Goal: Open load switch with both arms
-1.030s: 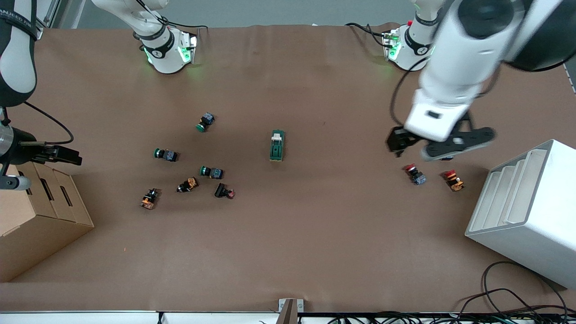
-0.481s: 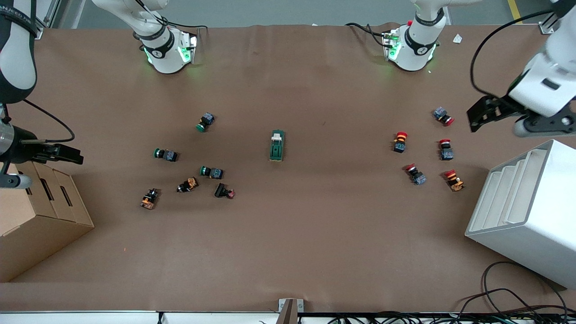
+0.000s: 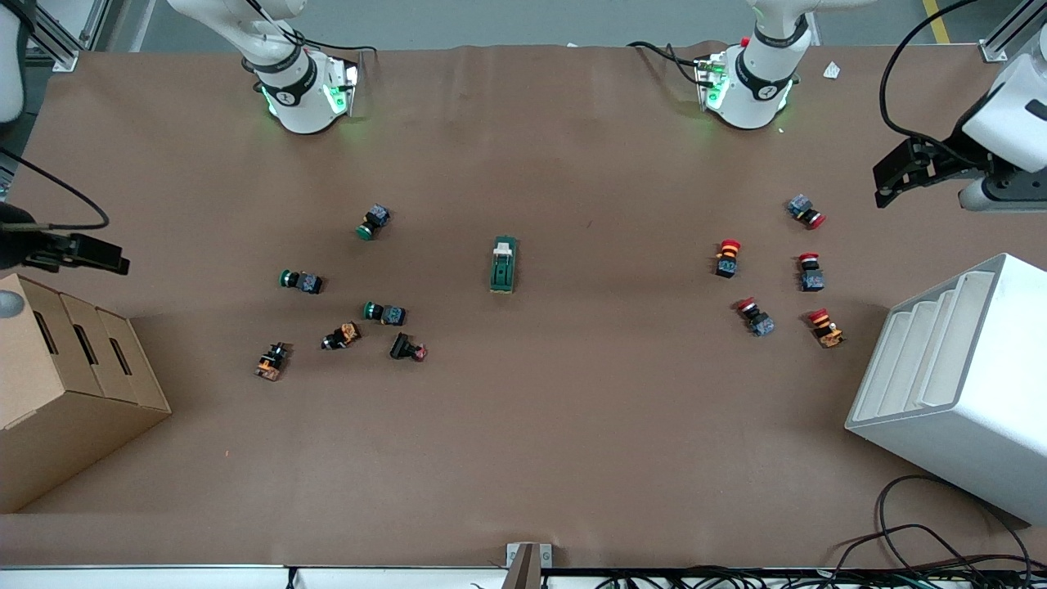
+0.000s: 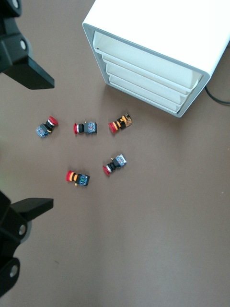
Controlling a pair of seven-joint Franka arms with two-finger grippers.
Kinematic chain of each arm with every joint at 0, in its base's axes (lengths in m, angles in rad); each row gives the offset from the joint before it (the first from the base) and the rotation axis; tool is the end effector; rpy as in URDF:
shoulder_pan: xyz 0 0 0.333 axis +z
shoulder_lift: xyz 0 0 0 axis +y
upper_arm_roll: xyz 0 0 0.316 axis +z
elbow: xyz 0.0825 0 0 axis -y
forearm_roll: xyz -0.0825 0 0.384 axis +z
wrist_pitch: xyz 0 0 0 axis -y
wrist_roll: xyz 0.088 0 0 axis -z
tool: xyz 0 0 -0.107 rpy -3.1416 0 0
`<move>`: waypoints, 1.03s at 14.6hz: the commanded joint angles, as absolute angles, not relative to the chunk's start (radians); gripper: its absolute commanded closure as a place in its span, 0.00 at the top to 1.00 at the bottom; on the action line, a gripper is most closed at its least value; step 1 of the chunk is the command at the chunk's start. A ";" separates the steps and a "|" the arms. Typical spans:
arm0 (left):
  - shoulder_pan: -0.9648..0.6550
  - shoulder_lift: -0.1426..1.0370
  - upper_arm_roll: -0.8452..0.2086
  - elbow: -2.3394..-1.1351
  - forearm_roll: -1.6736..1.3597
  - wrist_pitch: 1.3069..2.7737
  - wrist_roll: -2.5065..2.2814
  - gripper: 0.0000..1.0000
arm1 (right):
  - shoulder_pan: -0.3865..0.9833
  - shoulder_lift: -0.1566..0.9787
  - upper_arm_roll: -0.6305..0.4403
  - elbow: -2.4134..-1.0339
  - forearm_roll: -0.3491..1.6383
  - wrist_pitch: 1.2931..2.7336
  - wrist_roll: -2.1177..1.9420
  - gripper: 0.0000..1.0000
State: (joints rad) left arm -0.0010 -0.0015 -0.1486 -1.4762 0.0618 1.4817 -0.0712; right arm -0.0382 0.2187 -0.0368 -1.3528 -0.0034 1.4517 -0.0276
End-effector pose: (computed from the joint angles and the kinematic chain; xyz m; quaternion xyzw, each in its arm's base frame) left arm 0.5400 -0.0743 0.6619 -0.9989 0.0363 -0.0069 0.0303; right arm 0.6062 -0.0434 0.5891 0.9979 -0.0236 -0.0600 0.0026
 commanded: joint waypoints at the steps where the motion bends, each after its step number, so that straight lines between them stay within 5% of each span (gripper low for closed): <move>1: 0.018 -0.058 -0.144 -1.551 0.015 1.483 -0.032 1.00 | -0.054 0.216 -0.025 -1.347 -0.023 1.433 -0.029 1.00; 15: 0.041 -0.091 -0.147 -1.591 -0.044 1.479 -0.023 1.00 | -0.060 0.144 -0.025 -1.363 -0.003 1.333 -0.021 1.00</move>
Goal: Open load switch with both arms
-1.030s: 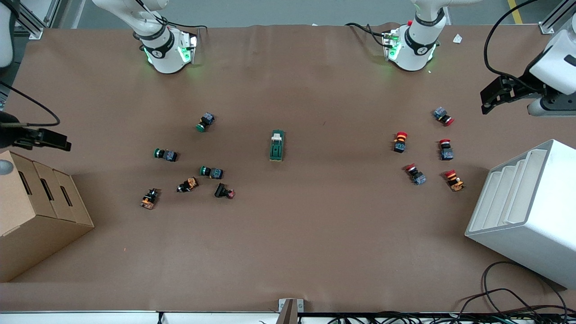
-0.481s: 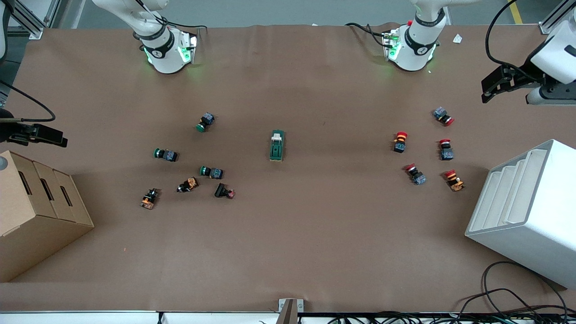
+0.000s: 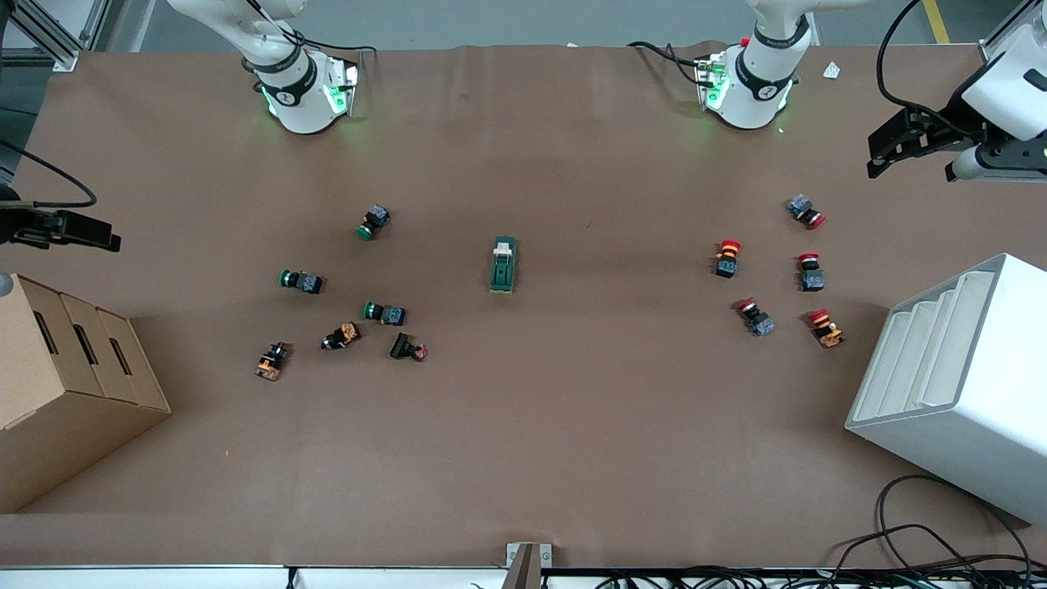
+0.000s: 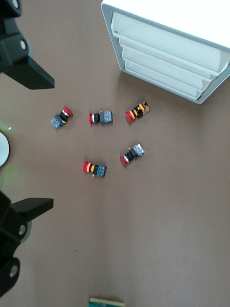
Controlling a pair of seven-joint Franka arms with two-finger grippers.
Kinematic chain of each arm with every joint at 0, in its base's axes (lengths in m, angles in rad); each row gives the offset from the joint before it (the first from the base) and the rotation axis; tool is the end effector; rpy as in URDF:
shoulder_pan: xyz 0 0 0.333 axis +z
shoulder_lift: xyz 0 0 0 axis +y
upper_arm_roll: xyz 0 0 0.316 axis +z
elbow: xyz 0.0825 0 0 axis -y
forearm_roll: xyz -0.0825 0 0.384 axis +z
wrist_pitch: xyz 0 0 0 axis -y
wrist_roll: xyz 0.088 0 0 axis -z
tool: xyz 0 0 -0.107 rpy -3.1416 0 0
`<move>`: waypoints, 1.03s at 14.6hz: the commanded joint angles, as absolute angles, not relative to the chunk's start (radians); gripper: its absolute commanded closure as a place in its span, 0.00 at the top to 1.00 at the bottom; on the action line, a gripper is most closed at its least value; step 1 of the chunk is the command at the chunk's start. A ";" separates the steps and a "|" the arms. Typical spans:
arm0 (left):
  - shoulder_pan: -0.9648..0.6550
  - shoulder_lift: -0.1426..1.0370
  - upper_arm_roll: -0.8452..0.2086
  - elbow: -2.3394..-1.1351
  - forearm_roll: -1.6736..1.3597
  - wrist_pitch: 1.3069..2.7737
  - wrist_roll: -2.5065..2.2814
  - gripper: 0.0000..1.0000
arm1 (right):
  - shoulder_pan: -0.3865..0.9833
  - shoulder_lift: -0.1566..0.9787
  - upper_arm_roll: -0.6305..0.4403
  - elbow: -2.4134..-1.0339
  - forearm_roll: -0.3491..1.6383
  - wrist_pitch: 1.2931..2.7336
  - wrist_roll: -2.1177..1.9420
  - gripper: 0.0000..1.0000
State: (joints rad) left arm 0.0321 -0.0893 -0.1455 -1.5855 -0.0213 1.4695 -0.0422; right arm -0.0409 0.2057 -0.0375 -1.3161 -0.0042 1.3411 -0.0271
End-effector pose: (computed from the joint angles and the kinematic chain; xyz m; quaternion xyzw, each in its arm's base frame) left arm 0.5122 -0.0647 0.6562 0.9992 -0.0361 -0.0141 0.0031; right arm 0.5904 -0.0443 0.6057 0.9956 -0.0258 -0.0903 0.0012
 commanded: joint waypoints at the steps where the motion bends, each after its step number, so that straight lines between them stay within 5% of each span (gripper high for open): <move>1: 0.041 -0.091 -0.149 -1.591 -0.043 1.479 -0.023 1.00 | -0.055 0.121 -0.023 -1.385 -0.003 1.338 -0.021 1.00; 6: 0.041 -0.087 -0.147 -1.577 -0.029 1.480 -0.023 1.00 | -0.052 -0.007 -0.021 -1.523 -0.006 1.404 -0.023 1.00; 15: 0.045 -0.054 -0.144 -1.546 0.025 1.480 -0.023 1.00 | -0.037 -0.067 -0.021 -1.537 -0.005 1.368 0.035 1.00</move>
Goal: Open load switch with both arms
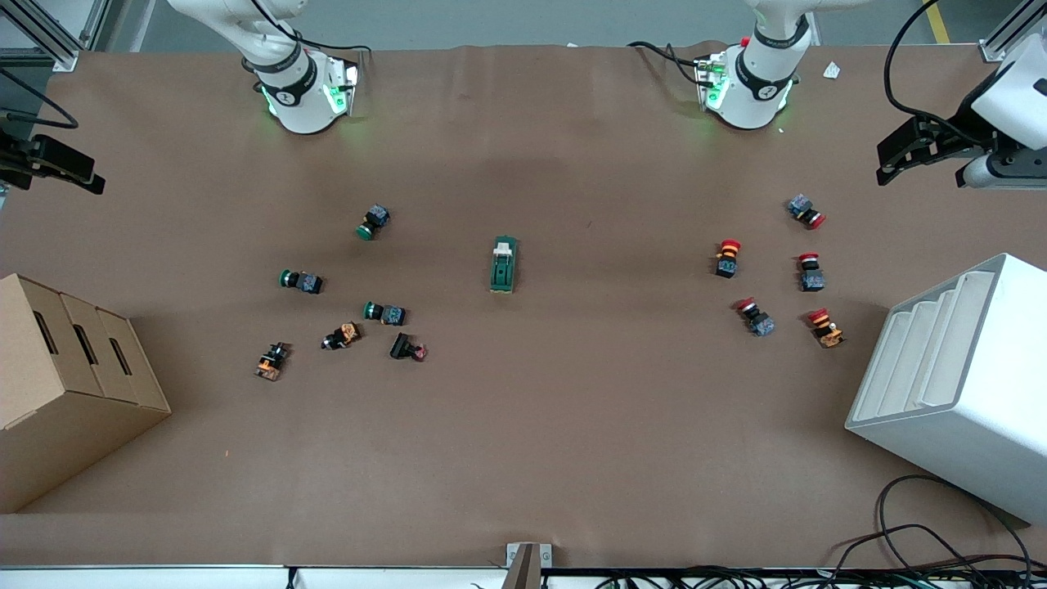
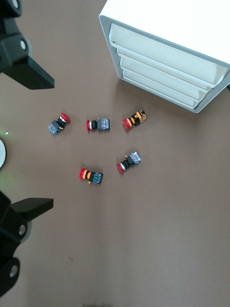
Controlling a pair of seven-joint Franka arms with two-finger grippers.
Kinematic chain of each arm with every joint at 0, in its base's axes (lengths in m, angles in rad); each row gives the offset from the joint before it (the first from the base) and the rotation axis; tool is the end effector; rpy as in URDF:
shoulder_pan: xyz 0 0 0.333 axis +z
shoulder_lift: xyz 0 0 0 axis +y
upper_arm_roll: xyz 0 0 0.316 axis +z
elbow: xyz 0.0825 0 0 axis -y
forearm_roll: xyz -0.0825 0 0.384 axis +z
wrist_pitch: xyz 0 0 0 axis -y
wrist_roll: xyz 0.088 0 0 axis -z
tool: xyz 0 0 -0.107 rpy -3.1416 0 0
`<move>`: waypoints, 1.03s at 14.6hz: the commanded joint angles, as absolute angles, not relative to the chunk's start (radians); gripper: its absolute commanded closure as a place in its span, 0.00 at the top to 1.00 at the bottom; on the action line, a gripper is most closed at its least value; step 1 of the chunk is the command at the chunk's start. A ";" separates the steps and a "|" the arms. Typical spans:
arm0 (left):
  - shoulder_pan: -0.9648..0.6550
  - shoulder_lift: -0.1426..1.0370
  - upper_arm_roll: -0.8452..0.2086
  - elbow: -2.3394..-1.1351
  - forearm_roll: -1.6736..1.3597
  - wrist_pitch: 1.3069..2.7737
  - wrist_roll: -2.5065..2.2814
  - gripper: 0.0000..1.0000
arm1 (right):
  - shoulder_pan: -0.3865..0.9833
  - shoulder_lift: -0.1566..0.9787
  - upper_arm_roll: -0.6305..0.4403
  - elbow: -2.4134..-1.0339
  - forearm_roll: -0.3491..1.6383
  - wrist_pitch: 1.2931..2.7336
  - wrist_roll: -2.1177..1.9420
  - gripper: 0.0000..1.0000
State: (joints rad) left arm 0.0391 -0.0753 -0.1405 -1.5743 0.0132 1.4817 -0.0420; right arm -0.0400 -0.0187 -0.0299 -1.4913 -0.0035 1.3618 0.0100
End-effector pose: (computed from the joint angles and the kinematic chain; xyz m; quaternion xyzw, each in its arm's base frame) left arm 0.5191 -0.0545 0.6553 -0.9995 0.0289 0.0081 0.0125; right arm 0.5249 -0.0374 0.6542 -0.9977 0.0401 0.0554 0.0002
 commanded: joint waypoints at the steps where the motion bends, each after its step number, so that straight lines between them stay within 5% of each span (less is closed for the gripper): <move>1: 0.044 -0.055 -0.144 -1.546 0.028 1.480 -0.021 1.00 | -0.028 -0.072 -0.021 -1.549 -0.005 1.371 0.034 1.00; 7: 0.017 -0.067 -0.127 -1.548 0.026 1.480 -0.018 1.00 | -0.005 -0.089 -0.026 -1.568 -0.005 1.399 0.031 1.00; 10: -0.145 -0.069 0.061 -1.548 0.023 1.474 0.001 1.00 | -0.006 -0.091 -0.026 -1.568 -0.005 1.396 0.031 1.00; 15: -0.071 -0.077 -0.027 -1.558 0.015 1.471 0.029 1.00 | -0.008 -0.089 -0.025 -1.568 -0.005 1.401 0.031 1.00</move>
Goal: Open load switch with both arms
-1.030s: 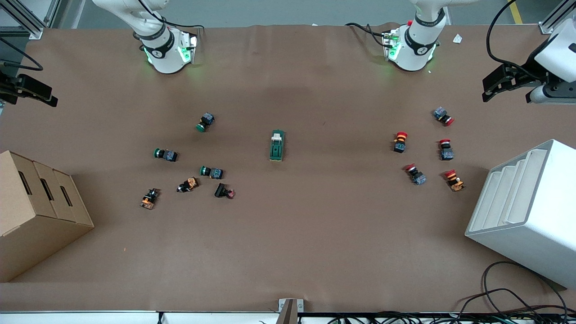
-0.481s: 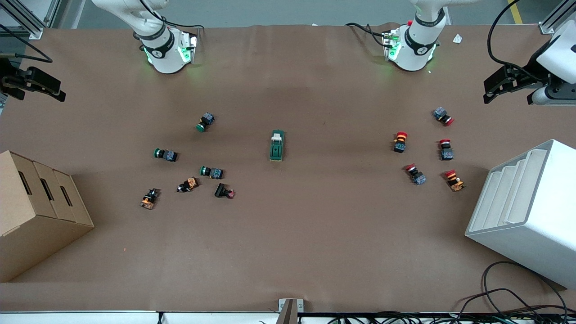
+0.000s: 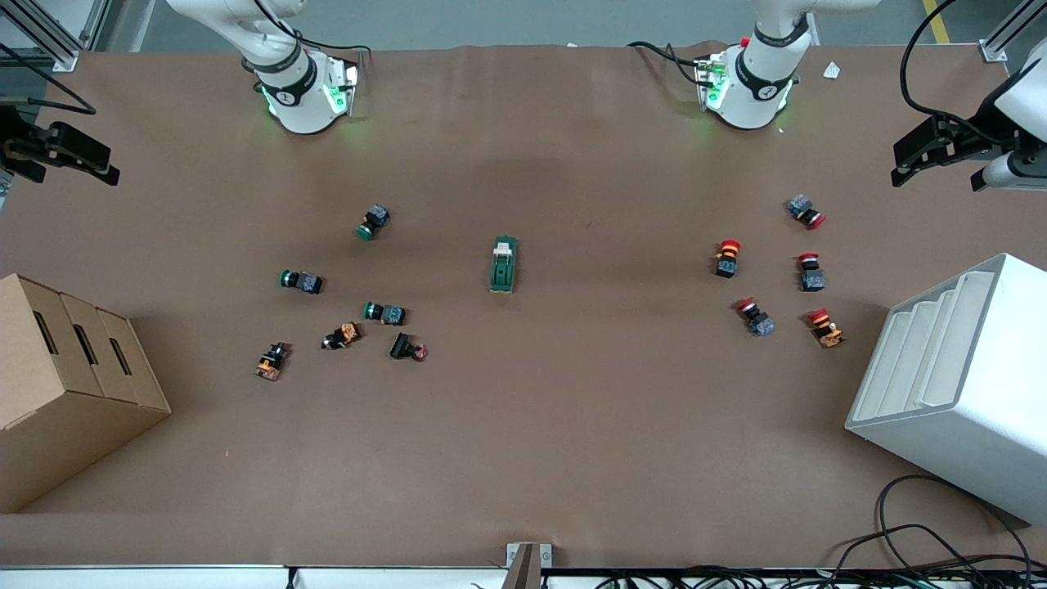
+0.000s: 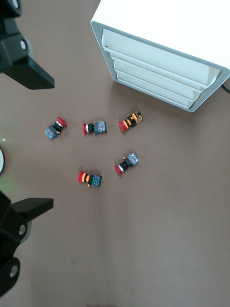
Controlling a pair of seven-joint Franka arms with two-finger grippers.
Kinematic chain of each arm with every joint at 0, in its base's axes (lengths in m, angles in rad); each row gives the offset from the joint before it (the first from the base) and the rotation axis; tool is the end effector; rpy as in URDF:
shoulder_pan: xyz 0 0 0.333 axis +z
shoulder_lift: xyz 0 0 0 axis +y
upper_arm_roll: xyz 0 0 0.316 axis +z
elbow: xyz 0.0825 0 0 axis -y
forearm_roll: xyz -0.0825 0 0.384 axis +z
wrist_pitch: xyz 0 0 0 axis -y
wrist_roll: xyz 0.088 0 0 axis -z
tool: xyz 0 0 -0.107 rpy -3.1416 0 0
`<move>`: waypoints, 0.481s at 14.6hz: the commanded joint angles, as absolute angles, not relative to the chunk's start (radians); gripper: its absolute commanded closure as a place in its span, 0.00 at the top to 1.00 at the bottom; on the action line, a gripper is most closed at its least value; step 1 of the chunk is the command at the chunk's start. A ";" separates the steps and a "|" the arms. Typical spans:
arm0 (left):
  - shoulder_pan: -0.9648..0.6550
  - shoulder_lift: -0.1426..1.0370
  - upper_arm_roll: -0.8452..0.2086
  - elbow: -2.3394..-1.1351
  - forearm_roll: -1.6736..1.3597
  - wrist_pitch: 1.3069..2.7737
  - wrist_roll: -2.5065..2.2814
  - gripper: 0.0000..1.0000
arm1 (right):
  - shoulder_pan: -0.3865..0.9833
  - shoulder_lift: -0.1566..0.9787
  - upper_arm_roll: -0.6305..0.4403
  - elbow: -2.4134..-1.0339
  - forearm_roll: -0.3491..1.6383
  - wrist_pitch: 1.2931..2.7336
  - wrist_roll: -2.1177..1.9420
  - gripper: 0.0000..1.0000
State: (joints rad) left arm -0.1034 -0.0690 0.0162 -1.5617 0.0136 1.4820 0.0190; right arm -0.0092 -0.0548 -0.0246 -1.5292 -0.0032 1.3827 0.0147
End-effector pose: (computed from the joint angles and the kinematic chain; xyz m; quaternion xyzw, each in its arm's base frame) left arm 0.5219 -0.0437 0.6582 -0.9986 0.0525 0.0051 0.0064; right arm 0.5169 -0.0183 0.6575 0.9987 -0.0244 -0.0458 0.0005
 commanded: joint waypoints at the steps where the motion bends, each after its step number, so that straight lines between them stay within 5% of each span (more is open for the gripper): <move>1: -0.072 -0.077 -0.031 -1.559 0.017 1.471 0.026 1.00 | -0.008 -0.089 -0.025 -1.566 -0.005 1.401 0.029 1.00; 7: -0.086 -0.066 -0.035 -1.549 0.029 1.476 0.020 1.00 | -0.008 -0.089 -0.023 -1.566 -0.005 1.402 0.028 1.00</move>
State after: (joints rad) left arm -0.0875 -0.0690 -0.0257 -1.5617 0.0136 1.4817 0.0188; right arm -0.0092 -0.0548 -0.0243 -1.5295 -0.0032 1.3871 0.0147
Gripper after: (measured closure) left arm 0.000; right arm 0.000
